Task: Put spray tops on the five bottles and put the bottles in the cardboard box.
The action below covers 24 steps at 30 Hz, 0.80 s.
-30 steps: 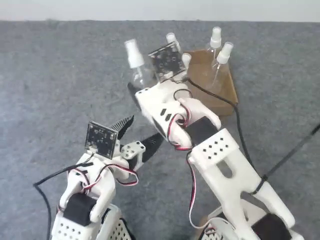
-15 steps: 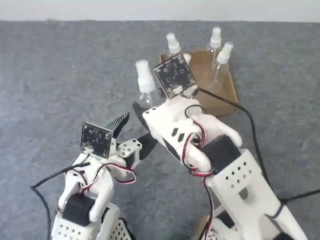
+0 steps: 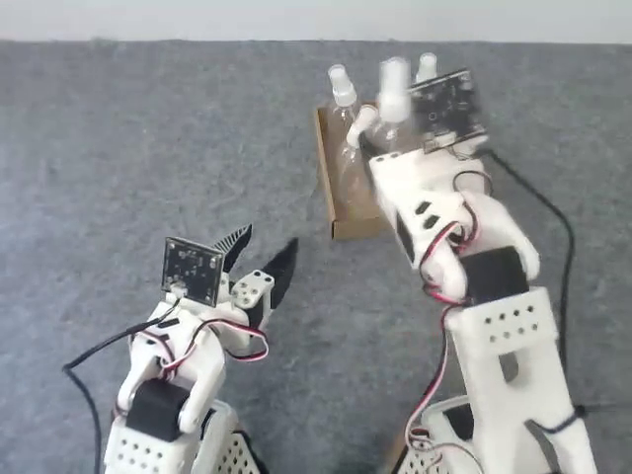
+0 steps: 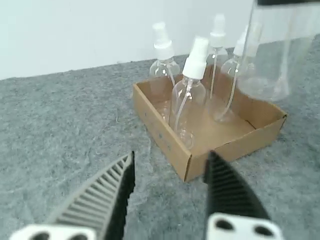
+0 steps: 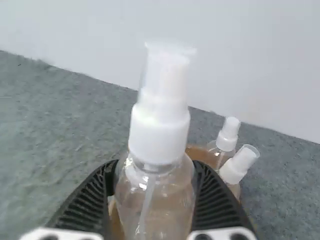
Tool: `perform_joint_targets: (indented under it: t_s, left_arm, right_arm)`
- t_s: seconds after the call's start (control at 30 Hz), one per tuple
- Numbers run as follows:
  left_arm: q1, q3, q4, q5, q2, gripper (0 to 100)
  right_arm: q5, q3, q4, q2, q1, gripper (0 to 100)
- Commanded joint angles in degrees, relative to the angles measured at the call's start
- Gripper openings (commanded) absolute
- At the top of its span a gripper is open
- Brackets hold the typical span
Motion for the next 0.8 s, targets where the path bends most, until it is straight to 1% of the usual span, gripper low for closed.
perform_joint_targets:
  t_s: [0.0, 0.07, 0.1, 0.23, 0.3, 0.37, 0.53, 0.77]
  left_arm:
    - [-0.2, -0.4, -1.5, 0.2, -1.0, 8]
    - [-2.2, -0.4, -2.0, 0.2, -1.0, 2]
    - [-3.7, -0.2, -3.2, 0.2, -1.0, 1]
    - [-8.4, 2.5, -8.8, 0.3, -0.8, 1]
    - [-8.4, 3.7, -10.8, 0.3, -0.6, 1]
    - [-8.3, 3.9, -10.9, 0.3, -0.5, 1]
    - [-8.3, 4.0, -10.9, 0.3, -0.5, 1]
    - [-8.3, 4.0, -11.0, 0.3, -0.5, 1]
  right_arm:
    - [0.8, 6.7, -13.9, 2.5, 3.8, 0.6]
    - [0.7, 9.8, -19.4, 4.3, 5.4, 0.6]
    - [0.7, 11.2, -21.7, 5.1, 6.4, 0.6]
    - [0.5, 15.0, -29.7, 8.7, 8.7, 0.6]
    - [0.5, 16.1, -32.4, 10.4, 8.6, 0.6]
    - [0.4, 16.4, -34.1, 12.0, 8.3, 0.6]
    - [-6.5, 16.4, -38.8, 17.0, 8.3, 0.6]
    - [-6.8, 16.3, -44.5, 24.3, 8.3, 0.6]
